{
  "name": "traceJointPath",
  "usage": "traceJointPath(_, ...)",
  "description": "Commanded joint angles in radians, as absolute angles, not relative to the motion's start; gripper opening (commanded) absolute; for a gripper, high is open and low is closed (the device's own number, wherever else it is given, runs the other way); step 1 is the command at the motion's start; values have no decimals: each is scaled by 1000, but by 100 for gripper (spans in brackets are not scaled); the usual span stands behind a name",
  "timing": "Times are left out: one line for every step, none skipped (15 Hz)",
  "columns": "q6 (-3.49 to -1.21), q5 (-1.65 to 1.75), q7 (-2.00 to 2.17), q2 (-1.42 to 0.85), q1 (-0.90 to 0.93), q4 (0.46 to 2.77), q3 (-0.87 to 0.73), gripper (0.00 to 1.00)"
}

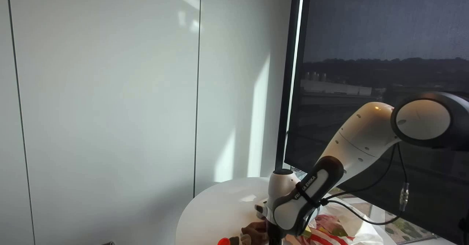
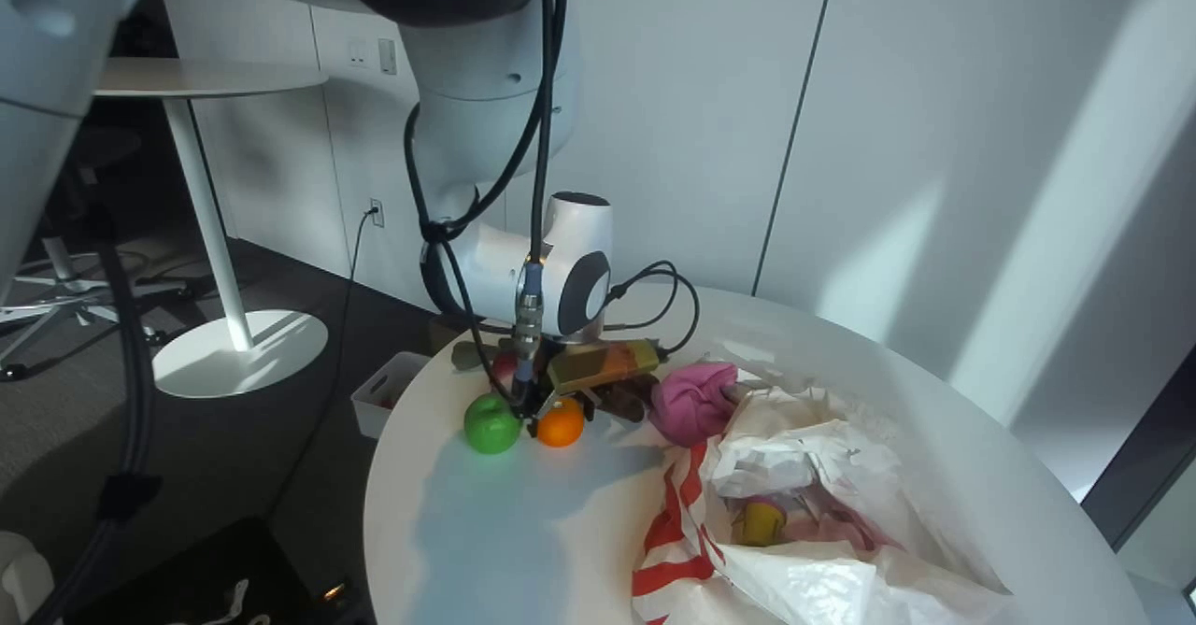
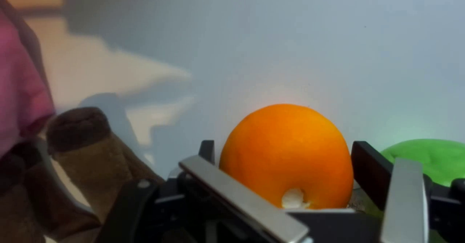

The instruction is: Put the items, which are on the table, inside the plastic

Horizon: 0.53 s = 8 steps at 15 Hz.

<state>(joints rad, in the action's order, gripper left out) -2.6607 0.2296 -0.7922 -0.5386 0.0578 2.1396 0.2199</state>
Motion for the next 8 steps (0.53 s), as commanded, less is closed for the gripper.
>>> traceJointPath(-2685,271,-767,-542,87,2130,194,71)
traceJointPath(-2666,273,-755,-530,91,2136,189,64)
traceJointPath(-2667,282,-724,-515,101,2145,173,59)
traceJointPath(-2654,281,-708,-492,97,2158,167,59)
traceJointPath(-2653,285,-693,-476,93,2166,158,59)
traceJointPath(-2641,278,-672,-450,85,2174,150,59)
traceJointPath(-2636,271,-650,-420,76,2185,142,59)
traceJointPath(-2628,272,-622,-381,71,2199,126,59)
